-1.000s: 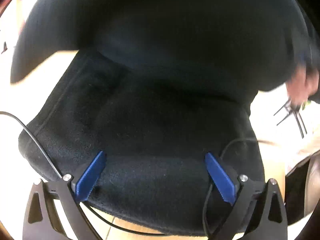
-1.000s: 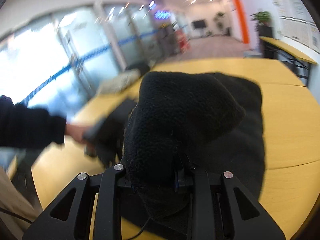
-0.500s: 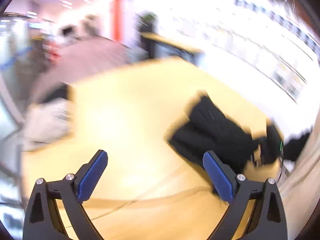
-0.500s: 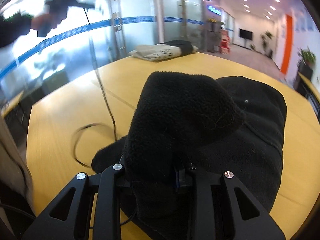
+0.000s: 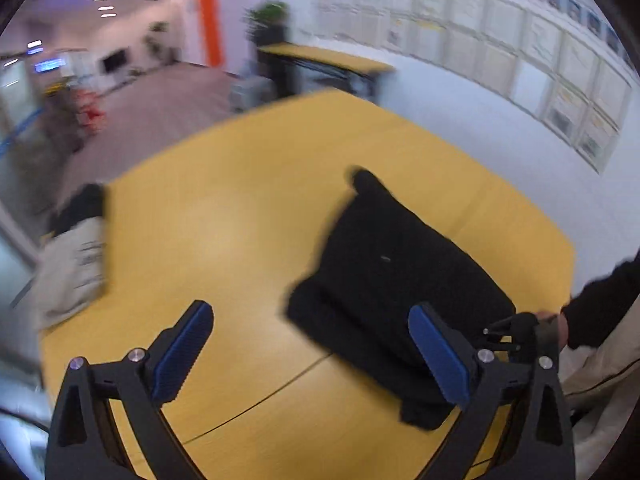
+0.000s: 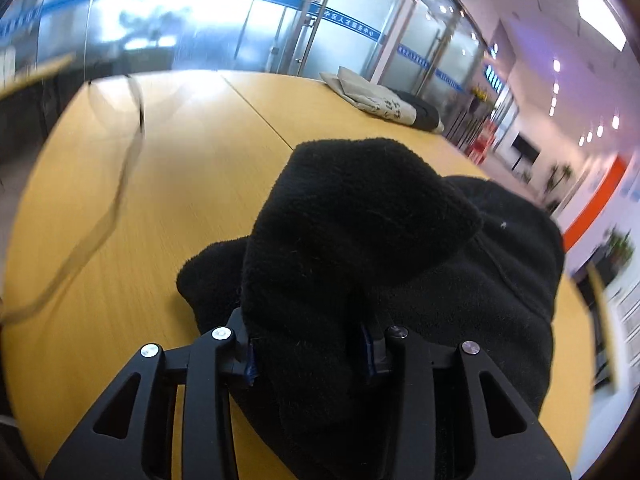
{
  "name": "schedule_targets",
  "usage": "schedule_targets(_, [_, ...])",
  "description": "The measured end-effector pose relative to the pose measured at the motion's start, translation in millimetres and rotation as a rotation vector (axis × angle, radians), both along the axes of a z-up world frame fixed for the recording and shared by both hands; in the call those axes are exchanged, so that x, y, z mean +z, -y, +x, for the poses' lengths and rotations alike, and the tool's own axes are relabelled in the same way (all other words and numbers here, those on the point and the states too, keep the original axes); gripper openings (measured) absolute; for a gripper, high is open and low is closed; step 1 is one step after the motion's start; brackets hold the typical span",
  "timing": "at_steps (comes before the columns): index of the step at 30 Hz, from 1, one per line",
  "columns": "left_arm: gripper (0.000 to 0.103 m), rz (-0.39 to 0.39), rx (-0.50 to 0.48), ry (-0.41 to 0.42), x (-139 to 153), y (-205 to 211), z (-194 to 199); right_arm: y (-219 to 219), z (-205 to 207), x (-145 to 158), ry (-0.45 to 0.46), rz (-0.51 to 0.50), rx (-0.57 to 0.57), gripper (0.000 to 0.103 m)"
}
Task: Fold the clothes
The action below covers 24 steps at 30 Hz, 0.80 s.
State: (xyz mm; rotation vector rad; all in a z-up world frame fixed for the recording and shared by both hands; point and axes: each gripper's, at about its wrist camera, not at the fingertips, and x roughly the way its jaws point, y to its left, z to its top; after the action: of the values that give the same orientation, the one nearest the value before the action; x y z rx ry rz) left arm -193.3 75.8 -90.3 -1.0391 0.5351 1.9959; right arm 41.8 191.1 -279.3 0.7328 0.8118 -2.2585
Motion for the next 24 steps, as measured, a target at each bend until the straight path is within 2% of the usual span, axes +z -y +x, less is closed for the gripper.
schedule_targets(2, [0.096,-0.003,-0.151,0.008,-43.8,-28.7,14.4,6.2,5.2,-7.1,-0.054,0.056,0.008,0.036])
schedule_targets(5, [0.095,0.014,-0.344,0.01,-81.0,-70.8,22.7,11.3,8.4,-14.7,-0.1,0.096,0.008,0.036])
schedule_targets(8, [0.095,-0.081,-0.475,0.027,-127.1,-90.3,30.4,13.5,7.6,-17.8,-0.115,0.099,-0.006,0.036])
schedule_targets(10, [0.097,-0.156,-0.556,0.039,-158.8,-100.9,35.5,11.5,4.5,-15.1,-0.089,0.07,-0.022,0.036])
schedule_targets(11, [0.099,-0.16,-0.567,0.064,-166.7,-103.1,34.2,9.9,2.6,-12.9,-0.068,0.051,-0.03,0.036])
schedule_targets(15, [0.1,-0.191,-0.58,0.07,-170.8,-108.3,35.5,-8.1,-9.1,11.4,0.084,-0.076,-0.049,0.039])
schedule_targets(17, [0.1,-0.228,-0.592,0.062,-168.0,-108.4,39.0,-26.5,-22.8,35.3,0.232,-0.207,-0.048,0.041])
schedule_targets(18, [0.1,-0.253,-0.606,0.057,-167.2,-107.2,41.6,-37.0,-32.0,49.0,0.311,-0.301,-0.047,0.041])
schedule_targets(19, [0.1,-0.27,-0.611,0.063,-167.1,-105.8,42.6,-49.6,-42.7,69.3,0.366,-0.436,-0.038,0.041])
schedule_targets(21, [0.1,-0.288,-0.606,0.092,-167.4,-103.7,41.9,-57.8,-58.0,89.8,0.395,-0.567,-0.012,0.042])
schedule_targets(22, [0.1,-0.292,-0.608,0.098,-168.4,-102.8,42.1,-54.1,-69.7,91.0,0.423,-0.591,-0.001,0.042])
schedule_targets(24, [0.102,-0.304,-0.625,0.087,-173.2,-100.6,44.0,-32.4,-90.3,66.1,0.528,-0.538,0.01,0.044])
